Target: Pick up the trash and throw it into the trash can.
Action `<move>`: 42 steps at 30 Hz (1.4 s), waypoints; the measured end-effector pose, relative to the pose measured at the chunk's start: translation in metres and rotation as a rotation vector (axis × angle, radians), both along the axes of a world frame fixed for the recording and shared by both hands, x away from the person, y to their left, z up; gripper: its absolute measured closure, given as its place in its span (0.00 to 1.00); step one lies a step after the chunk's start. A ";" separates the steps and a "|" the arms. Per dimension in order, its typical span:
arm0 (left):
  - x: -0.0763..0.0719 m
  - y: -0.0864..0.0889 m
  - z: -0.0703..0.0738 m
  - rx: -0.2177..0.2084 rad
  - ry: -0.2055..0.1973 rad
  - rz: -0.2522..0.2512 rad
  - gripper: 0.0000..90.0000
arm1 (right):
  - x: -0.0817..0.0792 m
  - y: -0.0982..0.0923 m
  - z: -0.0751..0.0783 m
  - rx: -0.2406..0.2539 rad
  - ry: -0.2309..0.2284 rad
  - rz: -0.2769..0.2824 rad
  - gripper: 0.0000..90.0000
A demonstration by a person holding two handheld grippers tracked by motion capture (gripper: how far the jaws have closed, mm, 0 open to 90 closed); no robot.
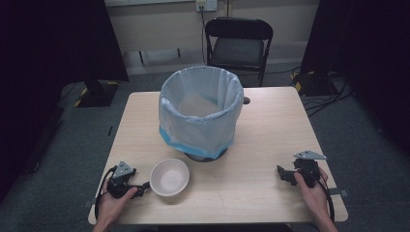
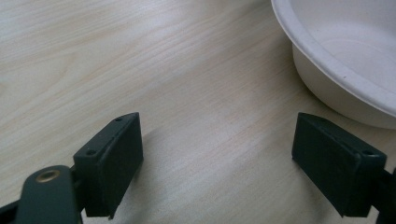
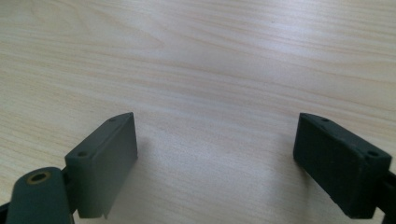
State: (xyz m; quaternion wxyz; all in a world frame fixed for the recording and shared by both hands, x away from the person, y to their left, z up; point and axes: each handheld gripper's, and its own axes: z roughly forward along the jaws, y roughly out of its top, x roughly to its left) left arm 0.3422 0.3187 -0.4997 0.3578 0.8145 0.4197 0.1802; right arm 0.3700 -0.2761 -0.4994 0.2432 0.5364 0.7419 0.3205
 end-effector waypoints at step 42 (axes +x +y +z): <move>0.050 -0.041 0.020 -0.123 0.208 -0.167 0.52 | 0.000 0.000 0.000 0.000 0.000 0.000 0.14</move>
